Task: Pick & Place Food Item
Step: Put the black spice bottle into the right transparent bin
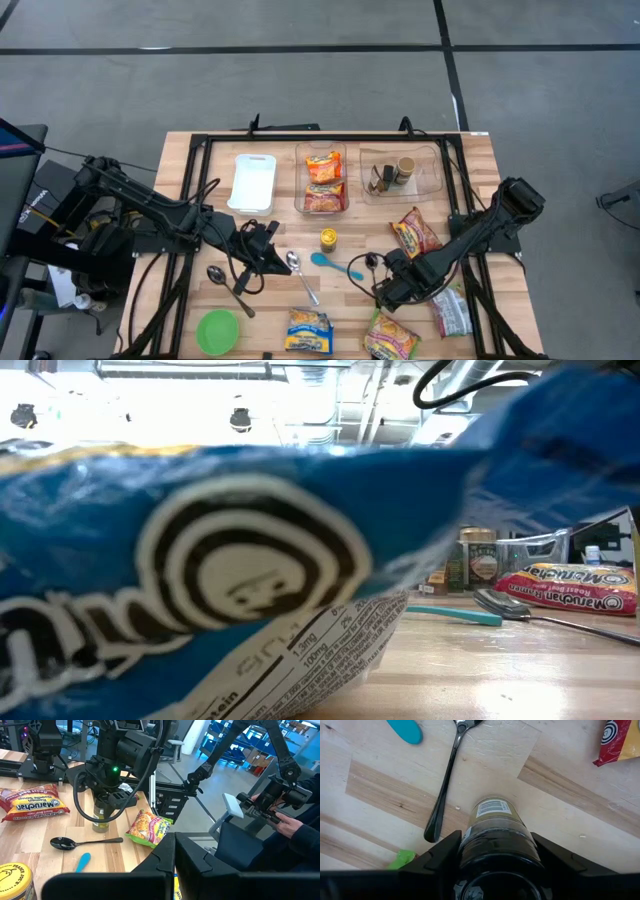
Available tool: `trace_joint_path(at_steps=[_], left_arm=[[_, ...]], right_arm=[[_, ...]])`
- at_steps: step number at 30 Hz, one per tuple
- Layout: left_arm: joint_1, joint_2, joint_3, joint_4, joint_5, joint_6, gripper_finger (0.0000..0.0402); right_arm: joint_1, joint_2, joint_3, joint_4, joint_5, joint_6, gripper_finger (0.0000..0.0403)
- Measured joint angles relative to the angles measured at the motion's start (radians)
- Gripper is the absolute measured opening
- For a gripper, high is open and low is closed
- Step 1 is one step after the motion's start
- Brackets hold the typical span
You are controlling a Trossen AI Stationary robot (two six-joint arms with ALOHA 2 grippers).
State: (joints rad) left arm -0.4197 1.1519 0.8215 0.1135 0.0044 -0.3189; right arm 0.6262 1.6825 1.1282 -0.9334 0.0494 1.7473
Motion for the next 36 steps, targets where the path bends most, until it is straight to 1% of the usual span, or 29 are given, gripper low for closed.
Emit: trace_joint_path(at_steps=[5, 13, 19, 26, 32, 36], left_arm=[[0.000, 0.000, 0.000, 0.000, 0.000, 0.000, 0.0000], [0.000, 0.000, 0.000, 0.000, 0.000, 0.000, 0.0000], [0.000, 0.000, 0.000, 0.000, 0.000, 0.000, 0.0000], [0.000, 0.000, 0.000, 0.000, 0.000, 0.000, 0.0000], [0.000, 0.000, 0.000, 0.000, 0.000, 0.000, 0.0000], [0.000, 0.000, 0.000, 0.000, 0.000, 0.000, 0.0000]], right_arm=[[-0.007, -0.007, 0.009, -0.002, -0.001, -0.015, 0.0198], [-0.039, -0.103, 0.049, -0.024, -0.001, -0.122, 0.0198], [-0.084, -0.177, 0.074, -0.027, -0.001, -0.314, 0.0204], [-0.154, -0.239, 0.118, -0.033, 0.001, -0.558, 0.0199], [-0.251, -0.303, 0.135, -0.064, 0.003, -0.654, 0.0205], [-0.320, -0.348, 0.154, -0.110, 0.003, -0.709, 0.0200]])
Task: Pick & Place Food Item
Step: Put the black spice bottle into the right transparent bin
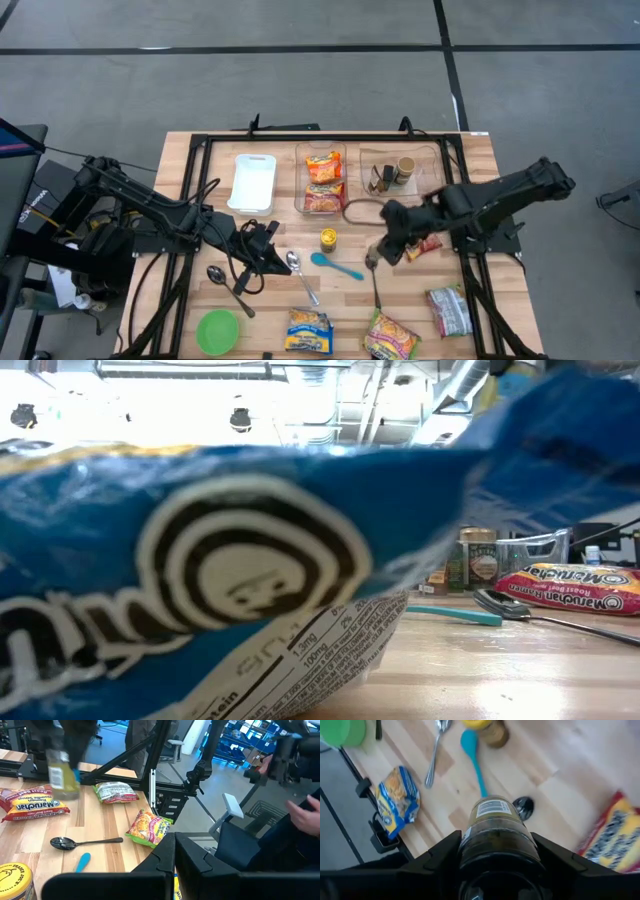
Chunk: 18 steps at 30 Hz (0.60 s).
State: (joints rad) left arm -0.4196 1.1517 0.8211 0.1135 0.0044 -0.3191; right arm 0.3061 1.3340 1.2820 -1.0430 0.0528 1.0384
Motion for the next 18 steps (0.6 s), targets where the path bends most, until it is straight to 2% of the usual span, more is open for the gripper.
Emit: trace_joint_path(at_steps=[4, 12, 18], left_arm=[[0.000, 0.000, 0.000, 0.000, 0.000, 0.000, 0.0000], [0.000, 0.000, 0.000, 0.000, 0.000, 0.000, 0.0000], [0.000, 0.000, 0.000, 0.000, 0.000, 0.000, 0.0000]], right_arm=[[-0.075, -0.046, 0.045, -0.100, 0.008, -0.046, 0.0200], [-0.237, -0.113, 0.148, -0.399, 0.110, -0.053, 0.0200], [-0.380, -0.142, 0.162, -0.499, 0.136, -0.053, 0.0205]])
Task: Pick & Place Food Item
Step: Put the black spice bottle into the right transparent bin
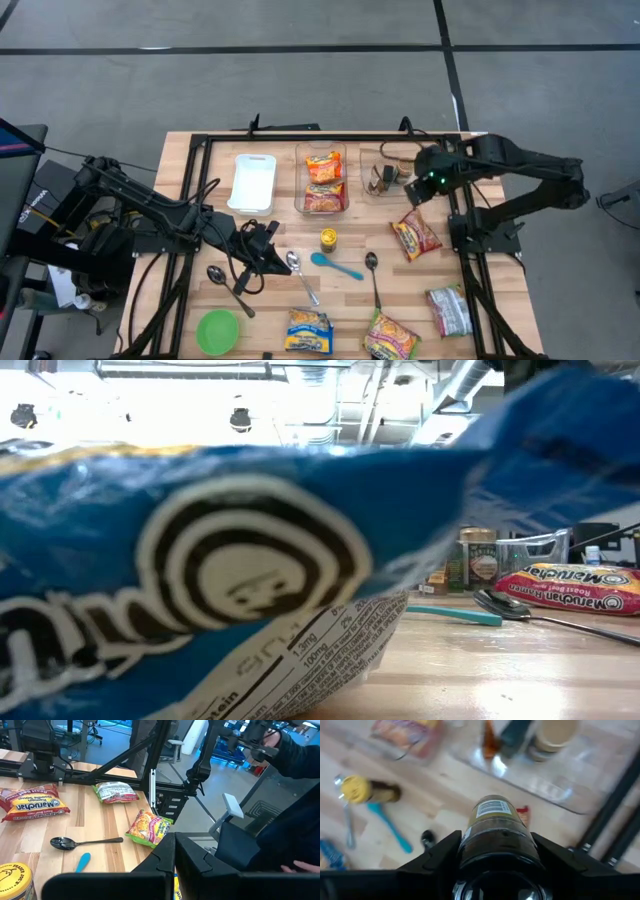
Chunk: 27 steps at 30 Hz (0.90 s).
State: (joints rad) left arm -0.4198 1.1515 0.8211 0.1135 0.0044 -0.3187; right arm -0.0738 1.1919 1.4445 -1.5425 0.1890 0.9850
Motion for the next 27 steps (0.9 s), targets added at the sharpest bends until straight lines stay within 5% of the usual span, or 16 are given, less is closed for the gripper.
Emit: trace_joint_path(at_steps=[12, 27], left_arm=[[0.000, 0.000, 0.000, 0.000, 0.000, 0.000, 0.0000], [0.000, 0.000, 0.000, 0.000, 0.000, 0.000, 0.0000]], right_arm=[[-0.273, 0.007, -0.031, 0.000, 0.041, -0.094, 0.0202], [-0.482, 0.007, -0.317, 0.255, -0.058, -0.201, 0.0206]])
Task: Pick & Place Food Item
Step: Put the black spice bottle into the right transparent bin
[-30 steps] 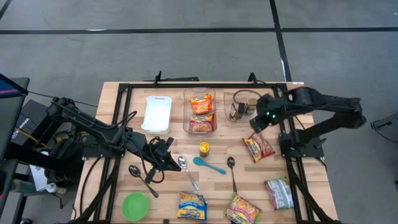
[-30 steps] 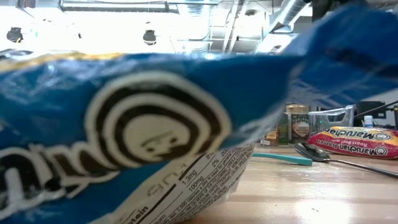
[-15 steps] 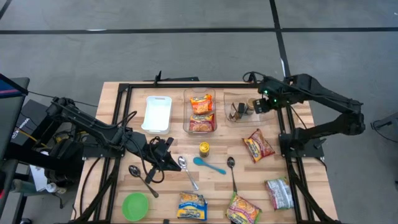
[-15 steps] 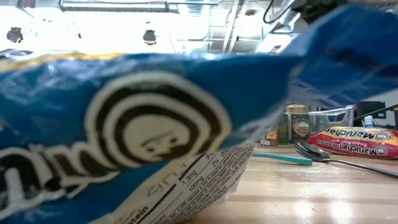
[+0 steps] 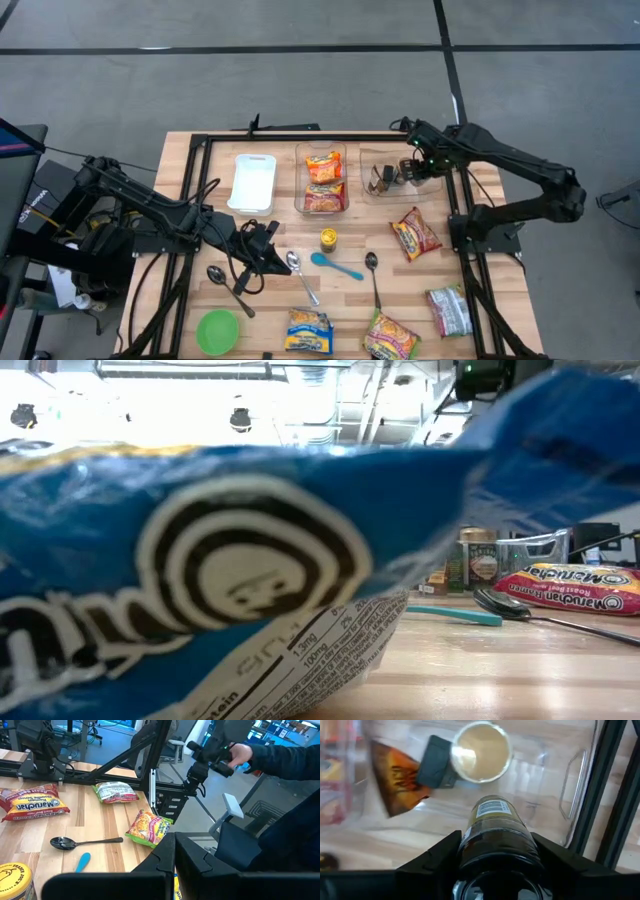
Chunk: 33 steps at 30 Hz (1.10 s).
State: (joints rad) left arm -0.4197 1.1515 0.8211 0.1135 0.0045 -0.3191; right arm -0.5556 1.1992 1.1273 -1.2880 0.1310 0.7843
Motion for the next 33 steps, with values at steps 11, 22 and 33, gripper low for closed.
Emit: trace_joint_path(at_steps=[11, 22, 33], left_arm=[[0.000, 0.000, 0.000, 0.000, 0.000, 0.000, 0.0000], [0.000, 0.000, 0.000, 0.000, 0.000, 0.000, 0.0000], [0.000, 0.000, 0.000, 0.000, 0.000, 0.000, 0.0000]], right_arm=[[-0.065, 0.000, -0.141, 0.121, -0.001, -0.036, 0.0202], [-0.092, 0.000, -0.259, 0.208, -0.001, -0.036, 0.0196], [-0.092, 0.000, -0.365, 0.325, -0.007, -0.033, 0.0198]])
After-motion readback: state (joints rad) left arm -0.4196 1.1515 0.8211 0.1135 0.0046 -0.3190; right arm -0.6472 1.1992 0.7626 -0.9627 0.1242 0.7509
